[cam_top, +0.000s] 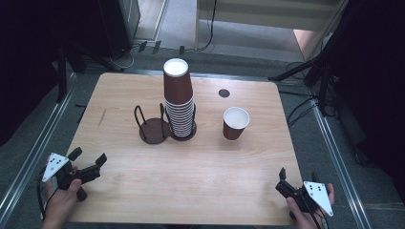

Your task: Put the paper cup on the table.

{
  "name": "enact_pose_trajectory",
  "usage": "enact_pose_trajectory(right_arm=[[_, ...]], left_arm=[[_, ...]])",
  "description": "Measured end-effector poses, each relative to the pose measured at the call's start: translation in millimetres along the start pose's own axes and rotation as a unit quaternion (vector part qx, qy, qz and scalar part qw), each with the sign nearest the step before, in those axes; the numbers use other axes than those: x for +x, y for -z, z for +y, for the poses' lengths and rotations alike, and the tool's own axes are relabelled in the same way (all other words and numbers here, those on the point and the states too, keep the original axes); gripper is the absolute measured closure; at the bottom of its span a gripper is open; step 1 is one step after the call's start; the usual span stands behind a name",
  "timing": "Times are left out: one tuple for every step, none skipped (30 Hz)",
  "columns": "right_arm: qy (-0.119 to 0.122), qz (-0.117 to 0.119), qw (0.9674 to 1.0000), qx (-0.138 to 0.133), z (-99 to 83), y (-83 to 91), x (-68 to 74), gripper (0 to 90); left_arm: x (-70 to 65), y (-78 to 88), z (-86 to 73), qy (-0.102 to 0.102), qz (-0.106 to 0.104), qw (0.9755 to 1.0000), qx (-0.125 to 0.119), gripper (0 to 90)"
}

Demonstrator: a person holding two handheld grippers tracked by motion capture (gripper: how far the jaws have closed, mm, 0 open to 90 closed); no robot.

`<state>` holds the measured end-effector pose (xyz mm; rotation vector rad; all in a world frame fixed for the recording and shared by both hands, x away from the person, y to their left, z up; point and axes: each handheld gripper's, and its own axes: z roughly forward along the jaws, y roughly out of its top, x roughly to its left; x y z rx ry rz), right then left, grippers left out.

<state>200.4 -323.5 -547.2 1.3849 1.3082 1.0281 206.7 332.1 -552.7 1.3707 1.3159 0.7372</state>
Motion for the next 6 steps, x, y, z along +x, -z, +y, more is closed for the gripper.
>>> enact_pose_trajectory(right_arm=[[-0.002, -0.001, 1.0000, -0.001, 0.0, 0.0, -0.5, 0.0], [-0.004, -0.002, 1.0000, -0.001, 0.0, 0.1, -0.8, 0.0], [-0.008, -0.004, 1.0000, 0.000, 0.1, -0.1, -0.9, 0.0], [-0.010, -0.005, 0.9999, 0.001, 0.2, -0.4, -1.0, 0.0], [-0.011, -0.004, 0.9999, 0.003, 0.2, -0.5, -1.2, 0.0], [-0.010, -0.006, 0.9999, 0.003, 0.3, -0.9, -1.6, 0.0]], left_arm=[[0.0, -0.1, 0.0, 0.000, 0.000, 1.0000, 0.000, 0.1], [-0.1, -0.2, 0.0, 0.001, 0.000, 1.0000, 0.000, 0.1], [0.0, -0.3, 0.1, 0.001, 0.000, 1.0000, 0.001, 0.1], [-0.1, -0.4, 0.2, 0.001, 0.000, 1.0000, 0.002, 0.1], [-0.2, -0.4, 0.2, 0.000, 0.000, 1.0000, 0.002, 0.1], [-0.2, -0.3, 0.1, 0.000, 0.000, 1.0000, 0.002, 0.1]])
